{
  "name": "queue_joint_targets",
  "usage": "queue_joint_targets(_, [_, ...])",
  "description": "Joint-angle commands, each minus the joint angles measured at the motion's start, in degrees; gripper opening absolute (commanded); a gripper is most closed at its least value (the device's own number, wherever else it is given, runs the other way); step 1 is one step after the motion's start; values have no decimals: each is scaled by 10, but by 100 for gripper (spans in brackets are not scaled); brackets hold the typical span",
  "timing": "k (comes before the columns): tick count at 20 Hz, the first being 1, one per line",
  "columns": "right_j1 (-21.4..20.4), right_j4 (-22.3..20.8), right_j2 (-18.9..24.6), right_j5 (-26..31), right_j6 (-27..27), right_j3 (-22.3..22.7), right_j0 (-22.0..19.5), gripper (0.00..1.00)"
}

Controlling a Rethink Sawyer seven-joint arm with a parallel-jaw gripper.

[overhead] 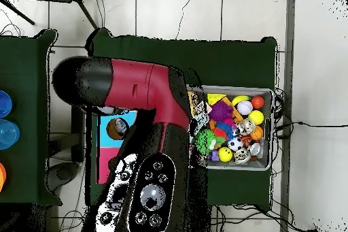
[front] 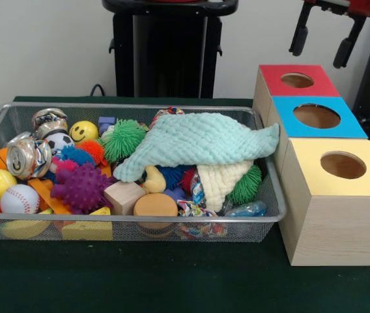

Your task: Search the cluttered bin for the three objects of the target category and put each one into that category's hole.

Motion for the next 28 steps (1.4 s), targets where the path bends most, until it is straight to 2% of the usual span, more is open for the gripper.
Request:
queue_joint_targets(1, [14, 13, 24, -26, 126, 55, -13, 100])
queue_joint_targets(8, [11, 12, 26, -31, 113, 60, -21, 100])
queue_joint_targets(13, [22, 2, 34, -105, 86, 98, -41, 100])
queue_joint_targets(18, [32, -13, 36, -106, 49, 98, -68, 100])
queue_joint_targets(22, [45, -32, 59, -181, -4, 117, -105, 100])
queue_joint_targets(28, [49, -53, 104, -260, -63, 139, -154, 100])
